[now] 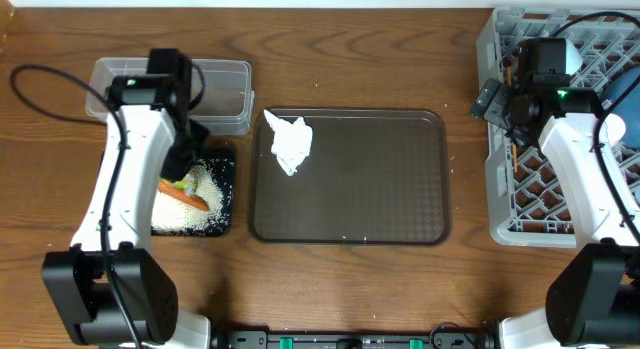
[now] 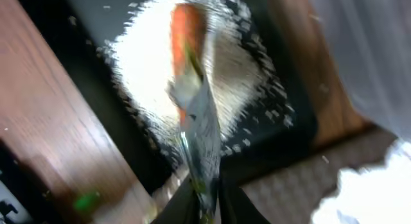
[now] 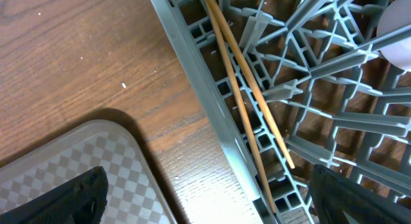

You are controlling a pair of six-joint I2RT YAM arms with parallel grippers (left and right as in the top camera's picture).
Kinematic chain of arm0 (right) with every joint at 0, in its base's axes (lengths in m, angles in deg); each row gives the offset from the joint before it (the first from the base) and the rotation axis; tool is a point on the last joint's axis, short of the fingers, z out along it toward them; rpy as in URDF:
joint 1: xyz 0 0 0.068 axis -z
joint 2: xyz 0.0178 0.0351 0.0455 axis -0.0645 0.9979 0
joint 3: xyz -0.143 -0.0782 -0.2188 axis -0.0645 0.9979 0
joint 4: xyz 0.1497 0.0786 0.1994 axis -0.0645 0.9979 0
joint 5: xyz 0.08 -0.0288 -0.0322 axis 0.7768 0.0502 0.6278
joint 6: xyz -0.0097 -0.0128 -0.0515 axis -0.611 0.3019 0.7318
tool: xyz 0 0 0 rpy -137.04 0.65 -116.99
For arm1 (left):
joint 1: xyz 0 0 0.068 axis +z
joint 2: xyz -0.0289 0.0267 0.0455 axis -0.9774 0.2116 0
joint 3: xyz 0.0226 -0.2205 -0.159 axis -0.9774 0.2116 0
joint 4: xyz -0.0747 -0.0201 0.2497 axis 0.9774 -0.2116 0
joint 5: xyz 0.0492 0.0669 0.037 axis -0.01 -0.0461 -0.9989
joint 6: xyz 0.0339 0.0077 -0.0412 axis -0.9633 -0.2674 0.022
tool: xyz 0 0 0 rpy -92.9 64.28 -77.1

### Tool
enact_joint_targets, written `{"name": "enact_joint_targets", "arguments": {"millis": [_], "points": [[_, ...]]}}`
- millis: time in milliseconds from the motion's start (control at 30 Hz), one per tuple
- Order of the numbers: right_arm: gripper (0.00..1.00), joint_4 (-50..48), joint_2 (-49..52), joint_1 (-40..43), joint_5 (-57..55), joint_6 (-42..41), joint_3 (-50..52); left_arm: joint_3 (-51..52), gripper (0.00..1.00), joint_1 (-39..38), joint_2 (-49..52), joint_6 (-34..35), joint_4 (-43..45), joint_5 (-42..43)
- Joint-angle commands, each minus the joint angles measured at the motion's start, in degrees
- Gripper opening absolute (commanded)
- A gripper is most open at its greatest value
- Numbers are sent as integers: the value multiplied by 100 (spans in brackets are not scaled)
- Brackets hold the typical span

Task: Sort waste into correct bins and load items into the dishwasher rack
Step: 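Carry the wrappers with the left gripper to the black tray and drop them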

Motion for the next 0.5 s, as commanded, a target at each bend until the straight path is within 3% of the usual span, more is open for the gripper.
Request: {"name": "enact_joint_targets", "arguments": {"millis": [0, 200, 467], "points": [[99, 11, 2, 11, -79, -76, 4, 402, 33, 195, -61, 236, 103, -195], [99, 11, 2, 11, -79, -76, 4, 566, 42, 214, -85, -120, 72, -173], [99, 11, 4, 11, -79, -76, 4, 560, 42, 122, -752, -363, 212, 243]]}}
